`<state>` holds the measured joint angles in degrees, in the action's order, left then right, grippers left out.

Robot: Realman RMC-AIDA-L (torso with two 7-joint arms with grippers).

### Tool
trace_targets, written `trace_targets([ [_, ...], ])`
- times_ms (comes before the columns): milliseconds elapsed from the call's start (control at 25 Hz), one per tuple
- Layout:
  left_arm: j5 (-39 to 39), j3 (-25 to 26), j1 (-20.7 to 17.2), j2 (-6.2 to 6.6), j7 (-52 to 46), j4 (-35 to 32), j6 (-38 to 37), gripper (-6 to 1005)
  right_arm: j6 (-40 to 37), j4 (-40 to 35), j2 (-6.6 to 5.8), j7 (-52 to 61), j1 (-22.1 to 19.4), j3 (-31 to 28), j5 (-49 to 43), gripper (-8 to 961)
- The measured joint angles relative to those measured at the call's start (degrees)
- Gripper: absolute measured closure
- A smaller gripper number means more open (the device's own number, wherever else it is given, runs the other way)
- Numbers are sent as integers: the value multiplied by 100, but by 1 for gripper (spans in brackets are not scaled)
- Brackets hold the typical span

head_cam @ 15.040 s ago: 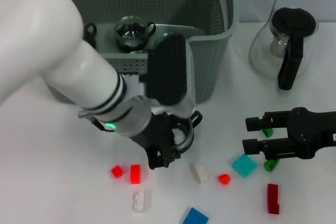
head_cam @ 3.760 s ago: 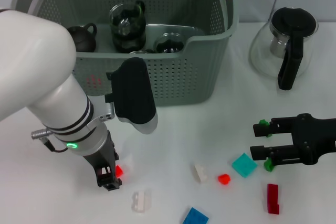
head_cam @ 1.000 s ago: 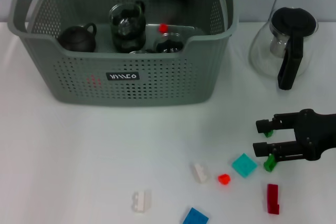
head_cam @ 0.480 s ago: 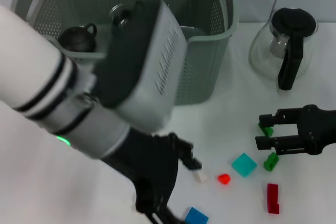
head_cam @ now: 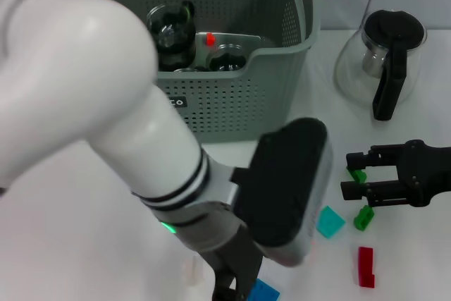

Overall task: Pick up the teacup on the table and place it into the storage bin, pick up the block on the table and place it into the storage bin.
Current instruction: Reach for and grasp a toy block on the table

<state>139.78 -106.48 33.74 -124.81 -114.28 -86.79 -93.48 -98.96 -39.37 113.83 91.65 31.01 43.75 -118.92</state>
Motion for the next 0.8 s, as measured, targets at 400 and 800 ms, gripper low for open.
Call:
trace_targets([
  [400,410,-949,261,1,-125,531,803,66,10,6,19,2,-24,-78,0,209],
  [800,534,-1510,470,1,-238,930,1255,78,9,9,25,1,-22,-132,8,210],
])
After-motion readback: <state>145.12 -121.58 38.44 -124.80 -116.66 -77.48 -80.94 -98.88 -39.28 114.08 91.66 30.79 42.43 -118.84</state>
